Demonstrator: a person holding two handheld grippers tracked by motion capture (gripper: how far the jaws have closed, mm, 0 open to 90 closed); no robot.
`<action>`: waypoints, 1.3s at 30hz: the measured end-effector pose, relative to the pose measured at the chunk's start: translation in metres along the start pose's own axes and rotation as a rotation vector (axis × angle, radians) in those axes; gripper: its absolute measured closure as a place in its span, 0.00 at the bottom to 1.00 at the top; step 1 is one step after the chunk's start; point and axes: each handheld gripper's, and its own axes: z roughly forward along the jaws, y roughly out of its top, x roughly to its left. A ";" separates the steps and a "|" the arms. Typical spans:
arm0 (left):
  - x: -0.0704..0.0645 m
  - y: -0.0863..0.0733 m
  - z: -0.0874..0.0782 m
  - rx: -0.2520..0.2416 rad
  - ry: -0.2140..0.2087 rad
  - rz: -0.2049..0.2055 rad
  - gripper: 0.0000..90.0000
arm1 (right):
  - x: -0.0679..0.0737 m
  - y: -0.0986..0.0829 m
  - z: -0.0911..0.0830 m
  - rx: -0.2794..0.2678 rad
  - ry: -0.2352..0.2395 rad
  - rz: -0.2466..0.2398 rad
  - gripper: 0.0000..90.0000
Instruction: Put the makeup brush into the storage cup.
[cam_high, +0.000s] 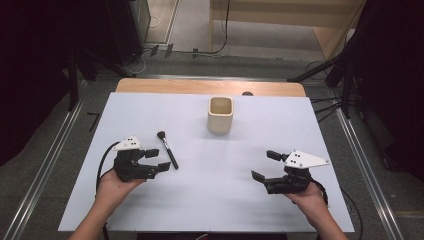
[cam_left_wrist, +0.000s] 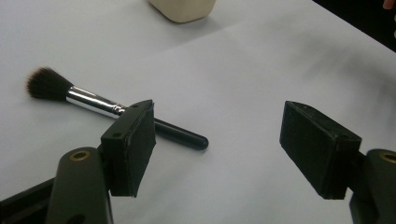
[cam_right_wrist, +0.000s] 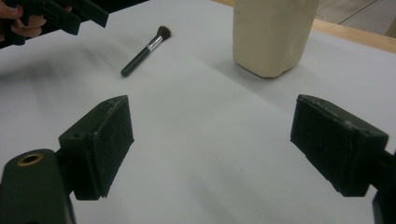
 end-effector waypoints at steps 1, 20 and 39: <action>-0.001 0.001 0.002 0.006 0.006 0.000 0.30 | 0.000 0.000 0.000 0.003 0.002 -0.007 0.16; -0.002 0.013 0.018 -0.039 0.089 -0.010 0.27 | -0.001 0.000 -0.001 -0.001 -0.003 -0.007 0.16; -0.003 0.030 0.040 -0.070 0.220 -0.083 0.27 | -0.001 0.000 -0.002 -0.002 -0.012 -0.010 0.16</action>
